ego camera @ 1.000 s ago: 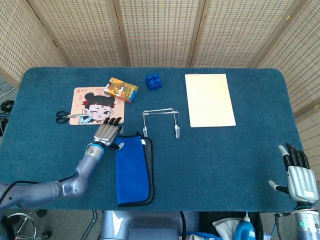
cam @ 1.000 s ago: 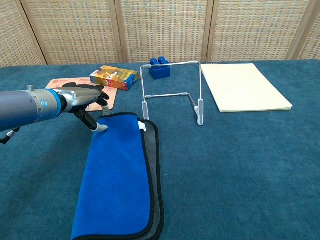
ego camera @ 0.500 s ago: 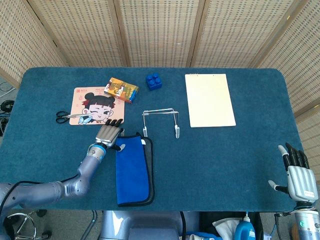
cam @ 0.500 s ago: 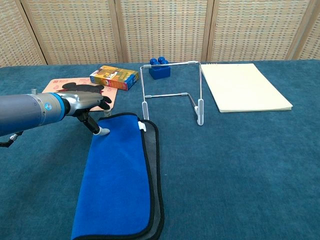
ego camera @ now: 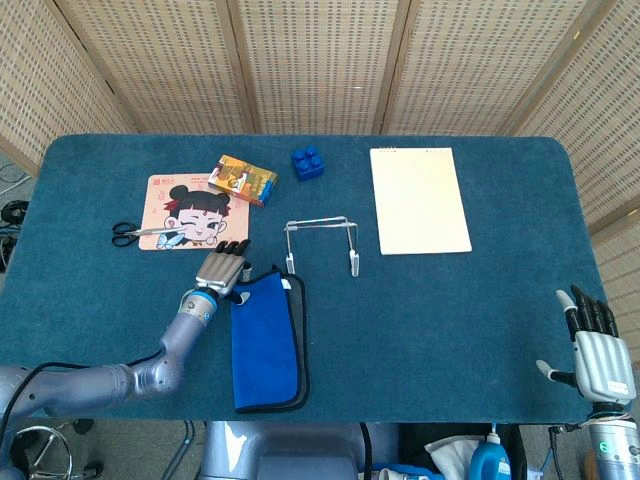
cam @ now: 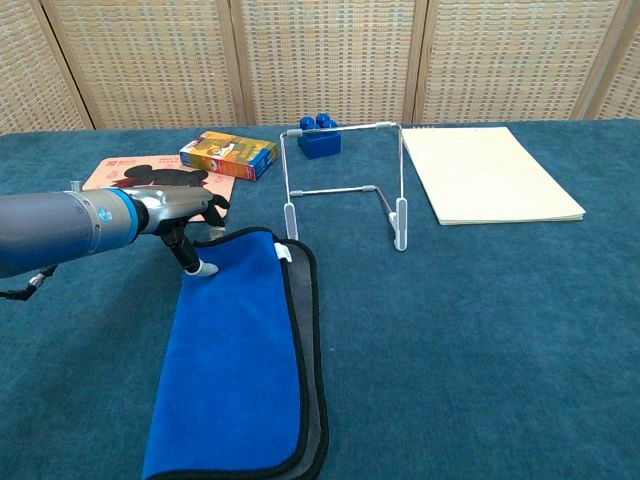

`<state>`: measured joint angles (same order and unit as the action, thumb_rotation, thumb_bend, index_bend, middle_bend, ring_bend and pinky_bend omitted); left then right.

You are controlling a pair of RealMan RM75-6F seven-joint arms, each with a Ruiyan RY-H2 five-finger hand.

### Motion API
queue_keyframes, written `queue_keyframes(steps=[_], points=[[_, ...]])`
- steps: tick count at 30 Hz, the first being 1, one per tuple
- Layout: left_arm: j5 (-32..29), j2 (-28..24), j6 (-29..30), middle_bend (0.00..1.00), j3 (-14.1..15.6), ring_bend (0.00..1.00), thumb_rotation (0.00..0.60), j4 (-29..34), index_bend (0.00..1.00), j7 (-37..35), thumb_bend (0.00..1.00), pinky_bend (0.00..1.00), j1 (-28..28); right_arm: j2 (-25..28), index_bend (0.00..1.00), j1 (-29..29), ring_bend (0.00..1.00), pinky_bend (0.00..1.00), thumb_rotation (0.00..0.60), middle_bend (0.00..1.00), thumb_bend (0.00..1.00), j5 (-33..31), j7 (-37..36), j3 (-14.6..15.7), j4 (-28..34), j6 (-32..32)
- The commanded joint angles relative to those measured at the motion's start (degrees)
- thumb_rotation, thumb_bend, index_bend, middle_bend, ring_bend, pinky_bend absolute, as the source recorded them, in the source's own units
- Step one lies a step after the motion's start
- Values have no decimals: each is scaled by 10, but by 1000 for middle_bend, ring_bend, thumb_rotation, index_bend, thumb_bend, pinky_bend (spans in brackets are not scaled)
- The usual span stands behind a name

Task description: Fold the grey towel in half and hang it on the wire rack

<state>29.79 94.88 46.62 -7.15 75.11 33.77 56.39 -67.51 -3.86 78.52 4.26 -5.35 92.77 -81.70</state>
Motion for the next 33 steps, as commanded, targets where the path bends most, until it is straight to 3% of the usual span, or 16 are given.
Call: queue_keyframes(steps=[1, 6, 16, 23, 33], points=[[-4, 2, 3, 0, 1, 0, 578, -1, 588, 4, 342, 0, 2, 0, 0, 0, 0, 0, 600, 0, 0, 0, 1, 0, 0, 1], [-3, 5, 5, 0, 2, 0, 600, -4, 622, 6, 366, 0, 3, -1, 0, -1, 0, 0, 600, 0, 0, -2, 1, 0, -1, 2], [36, -4, 15, 0, -2, 0, 600, 15, 727, -18, 516, 0, -8, -1, 0, -1, 0, 0, 600, 0, 0, -1, 1, 0, -1, 2], [100, -35, 47, 0, -2, 0, 600, 80, 797, -45, 647, 0, -28, 0, 0, 0, 0, 0, 600, 0, 0, 1, 0, 1, 1, 0], [186, -94, 103, 0, -23, 0, 600, 202, 843, -95, 674, 0, -59, 3, 0, 2, 0, 0, 600, 0, 0, 8, -5, 3, 5, -6]])
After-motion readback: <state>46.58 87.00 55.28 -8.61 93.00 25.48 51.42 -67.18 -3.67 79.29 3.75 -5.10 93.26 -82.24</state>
